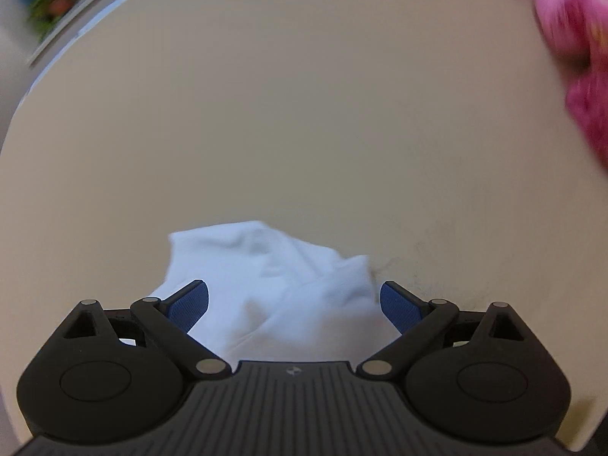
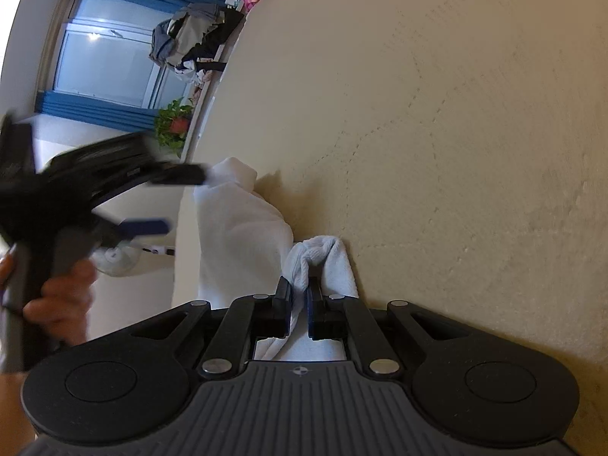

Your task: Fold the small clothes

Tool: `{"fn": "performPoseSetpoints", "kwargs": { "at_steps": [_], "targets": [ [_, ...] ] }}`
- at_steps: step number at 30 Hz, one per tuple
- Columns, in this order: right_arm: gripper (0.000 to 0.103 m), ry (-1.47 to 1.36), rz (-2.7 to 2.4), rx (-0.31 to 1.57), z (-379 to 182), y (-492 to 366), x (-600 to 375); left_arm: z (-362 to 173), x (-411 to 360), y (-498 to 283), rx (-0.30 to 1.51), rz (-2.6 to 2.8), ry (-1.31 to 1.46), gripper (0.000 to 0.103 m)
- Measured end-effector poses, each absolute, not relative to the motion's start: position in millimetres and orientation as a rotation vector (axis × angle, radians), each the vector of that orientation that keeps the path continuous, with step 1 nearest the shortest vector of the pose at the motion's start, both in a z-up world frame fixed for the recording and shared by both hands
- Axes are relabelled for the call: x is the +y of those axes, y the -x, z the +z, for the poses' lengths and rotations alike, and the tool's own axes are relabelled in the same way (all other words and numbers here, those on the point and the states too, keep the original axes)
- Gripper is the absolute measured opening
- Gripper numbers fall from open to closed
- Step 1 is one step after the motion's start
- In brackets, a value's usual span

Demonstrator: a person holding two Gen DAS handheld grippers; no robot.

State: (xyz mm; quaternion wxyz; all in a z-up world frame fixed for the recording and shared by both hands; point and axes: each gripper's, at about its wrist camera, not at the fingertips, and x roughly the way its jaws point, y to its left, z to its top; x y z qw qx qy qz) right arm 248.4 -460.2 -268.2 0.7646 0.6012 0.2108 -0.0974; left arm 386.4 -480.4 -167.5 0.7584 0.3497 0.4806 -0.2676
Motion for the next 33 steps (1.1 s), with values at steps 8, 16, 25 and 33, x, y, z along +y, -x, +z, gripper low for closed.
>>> {"fn": "performPoseSetpoints", "kwargs": {
  "at_steps": [8,16,25,33],
  "targets": [
    [0.003,-1.225,-0.281,0.377,-264.0,-225.9,-451.3,-173.4,-481.5,-389.5,1.033,-0.544,-0.649,0.006],
    [0.001,-1.303,-0.329,0.456,-263.4,-215.1,-455.3,-151.6,-445.1,-422.1,0.992,-0.452,-0.419,0.054],
    [0.033,-0.871,-0.196,0.388,-178.8,-237.4,-434.8,-104.6,-295.3,-349.4,0.882,-0.428,-0.315,0.087],
    [0.021,-0.445,-0.315,0.636,-209.4,-362.9,-433.4,-132.2,-110.3,-354.0,1.031,-0.125,-0.246,0.087]
  ]
}}
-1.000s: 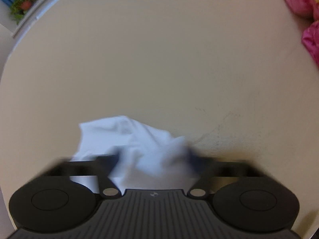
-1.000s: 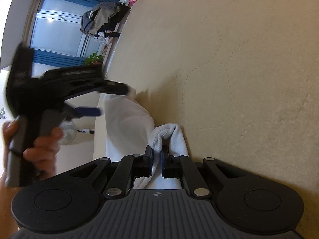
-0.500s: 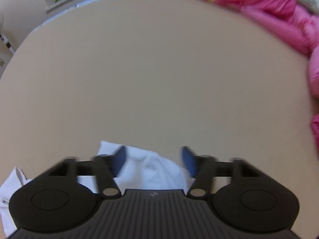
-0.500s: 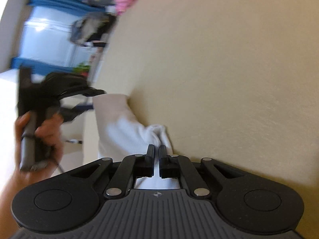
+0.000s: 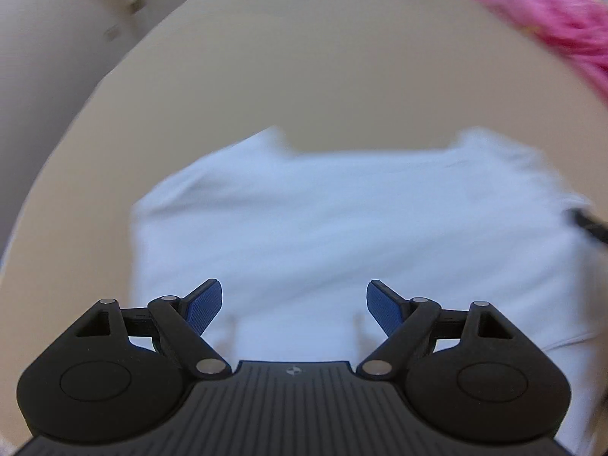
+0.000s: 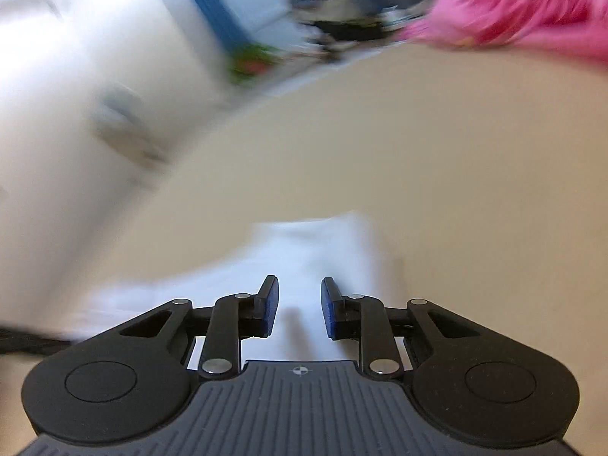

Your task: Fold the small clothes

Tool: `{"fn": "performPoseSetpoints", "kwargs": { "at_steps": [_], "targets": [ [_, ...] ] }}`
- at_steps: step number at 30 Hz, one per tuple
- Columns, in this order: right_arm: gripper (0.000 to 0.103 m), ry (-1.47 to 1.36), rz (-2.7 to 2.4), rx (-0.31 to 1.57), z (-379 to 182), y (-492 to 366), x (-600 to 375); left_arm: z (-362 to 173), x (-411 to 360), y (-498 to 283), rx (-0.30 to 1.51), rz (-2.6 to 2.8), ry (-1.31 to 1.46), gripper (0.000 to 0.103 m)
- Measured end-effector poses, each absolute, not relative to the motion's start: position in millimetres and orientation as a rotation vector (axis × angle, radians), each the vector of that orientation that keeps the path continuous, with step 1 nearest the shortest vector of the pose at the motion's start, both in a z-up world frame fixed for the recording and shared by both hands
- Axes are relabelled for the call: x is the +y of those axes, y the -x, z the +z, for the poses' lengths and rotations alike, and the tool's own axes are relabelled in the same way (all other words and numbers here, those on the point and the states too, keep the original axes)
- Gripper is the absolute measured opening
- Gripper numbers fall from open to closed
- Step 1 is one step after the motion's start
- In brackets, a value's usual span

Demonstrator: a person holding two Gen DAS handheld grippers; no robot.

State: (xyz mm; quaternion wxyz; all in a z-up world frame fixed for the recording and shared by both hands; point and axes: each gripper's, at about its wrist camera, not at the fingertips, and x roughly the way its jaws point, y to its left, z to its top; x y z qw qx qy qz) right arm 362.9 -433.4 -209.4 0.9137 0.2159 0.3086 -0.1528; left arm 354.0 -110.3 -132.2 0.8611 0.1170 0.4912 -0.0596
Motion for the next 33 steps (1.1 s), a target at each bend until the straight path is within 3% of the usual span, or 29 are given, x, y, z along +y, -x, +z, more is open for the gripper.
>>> {"fn": "performPoseSetpoints", "kwargs": {
  "at_steps": [4,7,9,10,15,20,33],
  "targets": [
    [0.016,-0.549,-0.329,0.637,-219.1,-340.3,-465.9,-159.7,-47.0,-362.7,1.115,0.014,-0.197,0.087],
    [0.030,-0.608,-0.338,0.616,-196.4,-304.7,-468.1,-157.6,-12.7,-348.2,1.125,0.019,-0.146,0.089],
    [0.049,-0.620,-0.319,0.613,-177.3,-272.7,-456.8,-149.3,-4.7,-331.7,1.123,0.011,-0.150,0.089],
    [0.053,-0.618,-0.308,0.620,-167.2,-254.0,-444.8,-146.1,-5.4,-321.3,1.119,0.009,-0.169,0.089],
    [0.083,-0.444,-0.223,0.716,-122.5,-180.1,-352.9,-131.7,1.2,-240.2,1.214,0.009,-0.212,0.100],
    [0.087,-0.229,-0.219,0.853,-107.2,-141.8,-263.2,-123.2,-16.0,-153.1,1.211,-0.007,-0.280,0.100],
    [0.088,-0.185,-0.176,0.823,-77.3,-63.9,-177.5,-90.1,-11.5,-38.2,1.053,-0.089,-0.302,0.102]
  ]
}}
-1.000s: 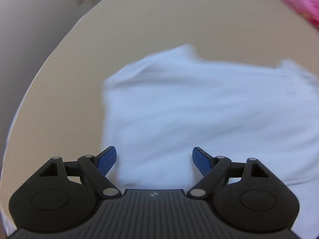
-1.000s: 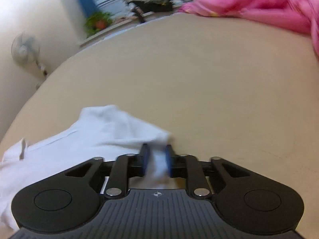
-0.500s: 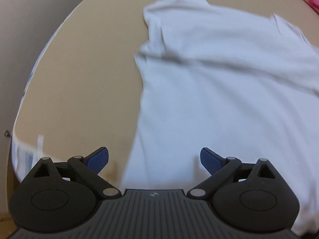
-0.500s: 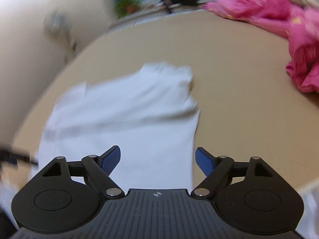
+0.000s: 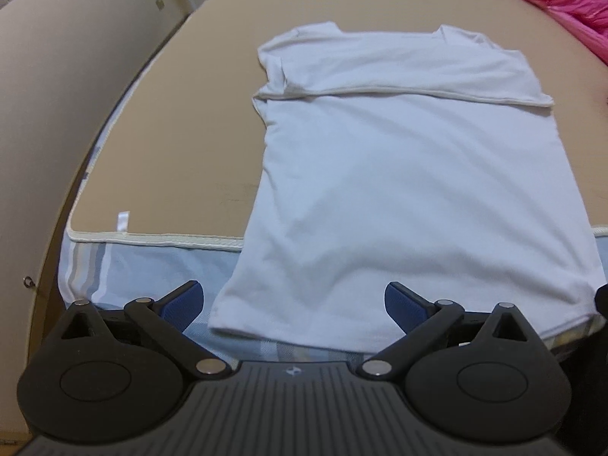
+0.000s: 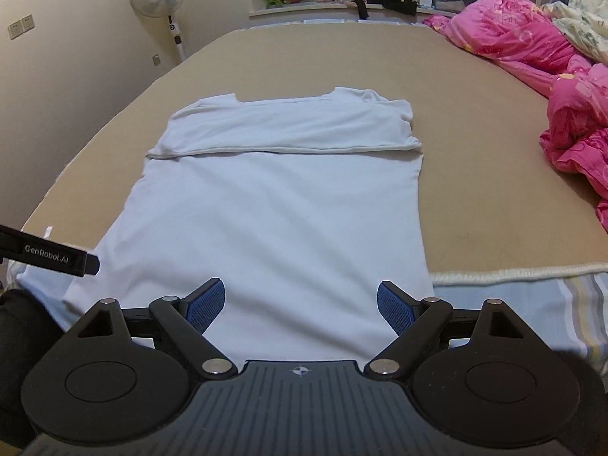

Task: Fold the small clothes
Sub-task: 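Move both open tools to the shirt hem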

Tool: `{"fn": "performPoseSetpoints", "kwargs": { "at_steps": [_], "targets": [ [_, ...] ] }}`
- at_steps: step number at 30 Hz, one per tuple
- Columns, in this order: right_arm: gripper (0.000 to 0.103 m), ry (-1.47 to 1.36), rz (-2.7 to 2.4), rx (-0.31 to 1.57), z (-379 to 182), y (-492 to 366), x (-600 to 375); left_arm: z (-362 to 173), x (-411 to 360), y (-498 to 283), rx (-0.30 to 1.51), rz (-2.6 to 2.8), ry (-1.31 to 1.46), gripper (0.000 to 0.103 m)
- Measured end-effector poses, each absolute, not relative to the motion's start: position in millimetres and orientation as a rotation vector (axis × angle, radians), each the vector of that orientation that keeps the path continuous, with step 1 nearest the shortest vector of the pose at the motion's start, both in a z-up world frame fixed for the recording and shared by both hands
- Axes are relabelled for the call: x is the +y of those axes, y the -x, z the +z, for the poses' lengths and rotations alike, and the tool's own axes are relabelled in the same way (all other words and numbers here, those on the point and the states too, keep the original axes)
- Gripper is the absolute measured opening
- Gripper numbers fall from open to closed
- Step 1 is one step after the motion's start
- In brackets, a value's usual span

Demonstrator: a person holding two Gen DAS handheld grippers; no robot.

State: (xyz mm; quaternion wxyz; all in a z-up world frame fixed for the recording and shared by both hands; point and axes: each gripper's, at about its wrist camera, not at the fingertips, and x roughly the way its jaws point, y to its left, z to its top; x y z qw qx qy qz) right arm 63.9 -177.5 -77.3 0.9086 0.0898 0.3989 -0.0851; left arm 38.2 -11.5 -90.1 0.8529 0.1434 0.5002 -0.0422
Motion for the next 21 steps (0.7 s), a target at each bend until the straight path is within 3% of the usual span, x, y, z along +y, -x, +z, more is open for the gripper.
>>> {"fn": "performPoseSetpoints", "kwargs": {
  "at_steps": [21],
  "targets": [
    [0.089,-0.154,-0.173,0.810,-72.1,-47.5,-157.4,-87.6,-11.0,-9.7,1.032,-0.110,-0.282,0.102]
  ]
}}
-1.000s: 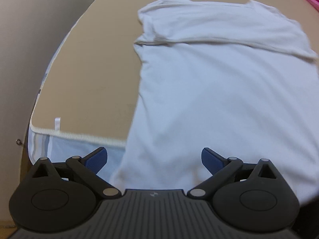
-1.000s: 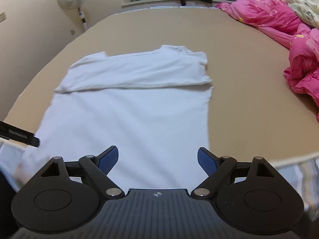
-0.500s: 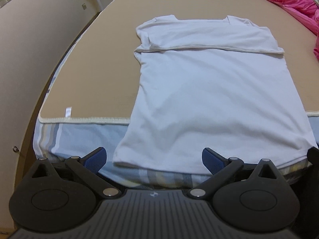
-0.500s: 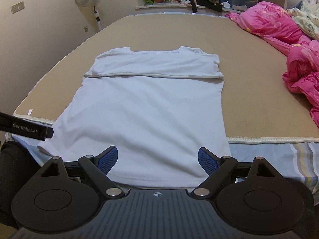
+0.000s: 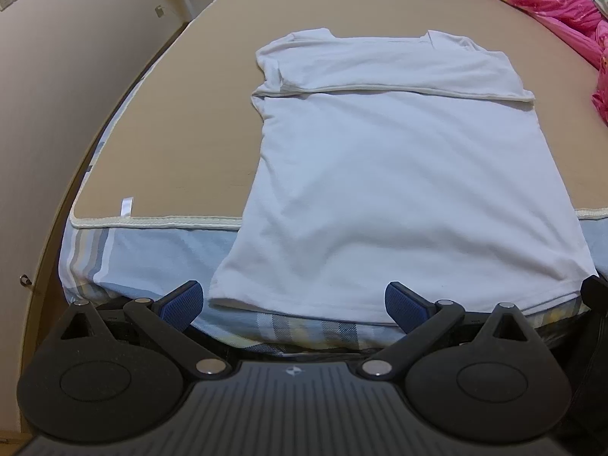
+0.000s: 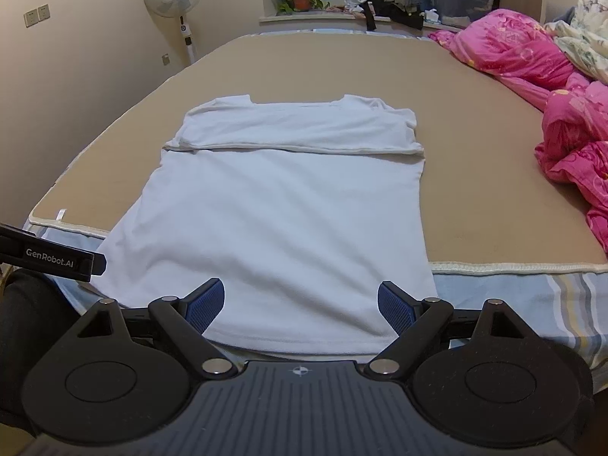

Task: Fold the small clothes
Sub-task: 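Move both open tools to the shirt hem, then grasp the shirt hem with the right tool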

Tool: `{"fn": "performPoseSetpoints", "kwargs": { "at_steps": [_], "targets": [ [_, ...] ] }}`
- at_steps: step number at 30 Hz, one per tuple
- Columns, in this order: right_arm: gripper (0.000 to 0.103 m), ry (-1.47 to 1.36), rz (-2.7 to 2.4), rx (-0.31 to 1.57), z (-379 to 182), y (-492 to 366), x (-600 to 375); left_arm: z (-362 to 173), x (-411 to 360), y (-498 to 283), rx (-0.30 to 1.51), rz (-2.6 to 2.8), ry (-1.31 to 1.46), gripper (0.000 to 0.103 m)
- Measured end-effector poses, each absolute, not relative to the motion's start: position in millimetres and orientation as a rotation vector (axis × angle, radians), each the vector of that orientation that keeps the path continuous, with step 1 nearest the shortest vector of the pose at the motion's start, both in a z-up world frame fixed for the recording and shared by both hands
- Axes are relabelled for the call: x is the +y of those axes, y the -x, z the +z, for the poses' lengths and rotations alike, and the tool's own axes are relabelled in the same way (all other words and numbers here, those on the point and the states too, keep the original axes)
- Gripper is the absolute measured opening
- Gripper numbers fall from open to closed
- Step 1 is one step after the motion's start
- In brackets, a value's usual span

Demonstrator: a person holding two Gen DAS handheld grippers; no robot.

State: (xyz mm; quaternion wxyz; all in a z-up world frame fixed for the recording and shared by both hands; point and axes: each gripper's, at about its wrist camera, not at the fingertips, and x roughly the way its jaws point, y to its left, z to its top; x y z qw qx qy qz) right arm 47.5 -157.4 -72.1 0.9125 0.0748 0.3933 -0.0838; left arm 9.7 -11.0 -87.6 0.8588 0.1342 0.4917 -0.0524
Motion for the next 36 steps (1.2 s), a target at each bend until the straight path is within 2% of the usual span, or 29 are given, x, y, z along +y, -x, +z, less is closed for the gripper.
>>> {"fn": "performPoseSetpoints", "kwargs": {
  "at_steps": [11,15,20,24,28,32,36],
  "targets": [
    [0.090,-0.250,-0.217,0.853,-86.3,-57.4,-185.0,-104.5,13.9,-41.8,1.029,0.013,-0.280,0.102],
    [0.090,-0.351,-0.334,0.893,-111.7,-63.0,-235.1,-129.1,41.2,-73.6,1.055,0.050,-0.299,0.102],
    [0.090,-0.509,-0.412,0.956,-150.8,-72.7,-292.8,-170.3,63.4,-110.0,1.173,0.000,-0.247,0.102],
    [0.090,-0.585,-0.435,0.981,-175.9,-86.6,-318.8,-196.8,64.8,-131.4,1.251,-0.019,-0.225,0.102],
    [0.090,-0.595,-0.410,1.002,-189.4,-97.9,-329.2,-204.3,53.3,-142.0,1.248,-0.043,-0.262,0.103],
    [0.101,-0.543,-0.369,1.024,-200.8,-104.1,-322.2,-203.8,47.7,-140.4,1.235,-0.054,-0.296,0.103],
    [0.102,-0.446,-0.358,1.023,-204.5,-105.3,-302.8,-203.3,51.1,-133.8,1.272,-0.135,-0.255,0.103]
  ]
}}
